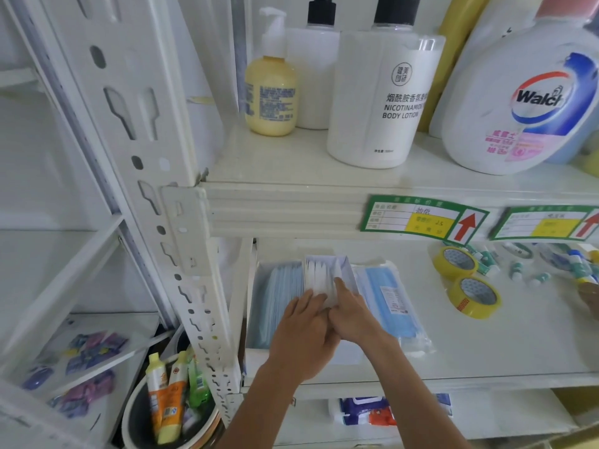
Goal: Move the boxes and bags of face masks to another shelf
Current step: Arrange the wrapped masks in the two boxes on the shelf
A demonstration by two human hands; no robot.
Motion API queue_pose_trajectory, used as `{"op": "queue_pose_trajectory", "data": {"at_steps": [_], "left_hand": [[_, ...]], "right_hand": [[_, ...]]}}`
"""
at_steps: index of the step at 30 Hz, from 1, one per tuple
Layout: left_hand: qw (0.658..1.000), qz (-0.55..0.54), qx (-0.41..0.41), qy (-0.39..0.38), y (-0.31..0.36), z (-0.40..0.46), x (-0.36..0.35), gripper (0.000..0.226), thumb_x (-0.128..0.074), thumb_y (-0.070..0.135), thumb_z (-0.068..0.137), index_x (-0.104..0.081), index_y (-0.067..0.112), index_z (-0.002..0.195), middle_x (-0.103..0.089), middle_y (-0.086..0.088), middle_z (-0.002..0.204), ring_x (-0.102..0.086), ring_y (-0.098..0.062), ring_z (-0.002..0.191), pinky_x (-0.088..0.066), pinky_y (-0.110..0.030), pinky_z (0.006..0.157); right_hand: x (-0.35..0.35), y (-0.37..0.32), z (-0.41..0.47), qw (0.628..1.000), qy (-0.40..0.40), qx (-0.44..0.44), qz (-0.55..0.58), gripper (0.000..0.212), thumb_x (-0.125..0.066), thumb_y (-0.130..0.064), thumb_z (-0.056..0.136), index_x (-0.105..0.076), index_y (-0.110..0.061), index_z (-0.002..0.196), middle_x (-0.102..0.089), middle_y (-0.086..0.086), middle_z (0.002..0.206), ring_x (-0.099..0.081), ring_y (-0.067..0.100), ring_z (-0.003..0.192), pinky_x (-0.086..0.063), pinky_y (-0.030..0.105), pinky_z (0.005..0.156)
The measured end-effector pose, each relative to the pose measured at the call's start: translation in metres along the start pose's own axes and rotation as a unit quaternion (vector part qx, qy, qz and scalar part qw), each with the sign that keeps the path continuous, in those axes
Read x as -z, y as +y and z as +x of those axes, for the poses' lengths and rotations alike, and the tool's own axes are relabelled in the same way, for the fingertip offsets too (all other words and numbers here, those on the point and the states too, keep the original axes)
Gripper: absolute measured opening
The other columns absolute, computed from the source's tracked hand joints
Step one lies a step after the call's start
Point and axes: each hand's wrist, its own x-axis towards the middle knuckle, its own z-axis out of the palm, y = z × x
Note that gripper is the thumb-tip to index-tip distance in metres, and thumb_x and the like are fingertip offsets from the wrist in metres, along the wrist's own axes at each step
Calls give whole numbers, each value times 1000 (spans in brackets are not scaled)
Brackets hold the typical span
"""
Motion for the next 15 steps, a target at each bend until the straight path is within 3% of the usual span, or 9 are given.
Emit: {"op": "queue_pose_trajectory", "data": {"at_steps": [2,5,8,10,11,13,15], "left_hand": [[1000,-4,2,5,-1,-1,1,51,-36,44,102,-46,25,147,-39,4,159,-22,-18,152,-11,-37,125],[998,-47,-7,39,1,-2,6,47,-38,38,101,-46,24,146,-39,3,158,-26,-16,151,-18,-35,125],[990,-75,7,120,2,-6,18,39,-45,29,97,-61,21,131,-55,1,145,-44,-18,139,-37,-40,116],[982,-57,32,179,-2,-10,23,34,-48,26,93,-68,18,120,-63,-1,132,-55,-20,128,-47,-45,107],[980,-45,56,186,-4,-13,25,34,-50,26,92,-68,18,119,-63,-3,131,-55,-23,128,-47,-47,106],[984,-3,125,129,-8,-16,29,39,-48,32,95,-59,20,131,-50,-8,147,-42,-30,140,-39,-51,112],[980,28,192,48,-13,-19,25,49,-39,43,100,-43,25,145,-26,-9,163,-22,-32,151,-23,-51,121]], "right_hand": [[2,1,-1,999,-2,-17,45,70,-40,-7,95,-17,-24,159,-44,17,146,-50,31,121,-47,36,96],[11,5,-1,999,12,-8,28,68,-41,-12,99,-14,-28,159,-43,16,150,-47,32,129,-38,32,97],[18,13,-6,996,66,53,-33,46,-43,-17,101,-47,-23,146,-55,10,143,-51,27,127,-39,30,95],[20,24,-10,981,174,86,-29,34,-45,-13,99,-64,-21,127,-69,12,123,-62,28,111,-42,28,79],[20,32,-11,971,218,91,-30,33,-46,-13,99,-65,-19,126,-69,13,123,-63,30,111,-44,30,79],[19,47,-10,975,198,87,-39,41,-46,-20,103,-52,-15,144,-53,9,148,-48,29,136,-40,36,107],[9,58,-12,990,87,84,-66,54,-42,-34,105,-33,-16,155,-24,1,165,-25,22,151,-23,37,120]]}}
